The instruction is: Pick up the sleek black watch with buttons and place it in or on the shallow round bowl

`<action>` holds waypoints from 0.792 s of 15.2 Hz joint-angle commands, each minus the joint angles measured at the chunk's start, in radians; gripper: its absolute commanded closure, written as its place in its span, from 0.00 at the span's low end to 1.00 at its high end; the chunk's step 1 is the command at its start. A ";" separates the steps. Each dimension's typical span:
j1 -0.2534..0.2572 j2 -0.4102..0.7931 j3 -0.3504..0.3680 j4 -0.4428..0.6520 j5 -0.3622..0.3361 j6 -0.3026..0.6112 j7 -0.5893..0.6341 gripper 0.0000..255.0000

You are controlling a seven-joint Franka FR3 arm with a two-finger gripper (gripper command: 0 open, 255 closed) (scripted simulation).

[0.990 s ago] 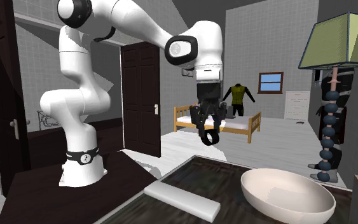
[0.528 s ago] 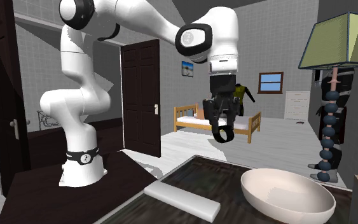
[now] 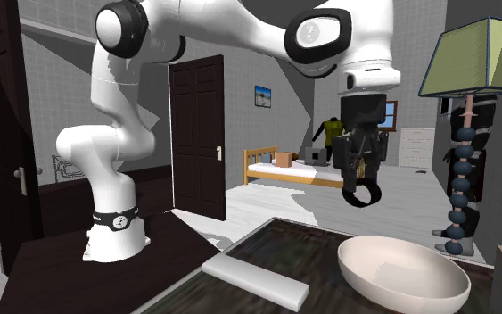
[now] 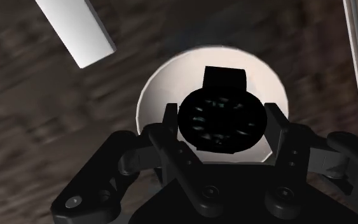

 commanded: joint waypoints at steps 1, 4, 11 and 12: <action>0.016 0.090 -0.013 0.141 -0.027 -0.056 -0.009 1.00; 0.054 0.241 -0.034 0.393 -0.061 -0.158 -0.027 1.00; 0.051 0.262 -0.041 0.347 -0.067 -0.092 -0.026 1.00; 0.050 0.264 -0.041 0.336 -0.068 -0.080 -0.025 1.00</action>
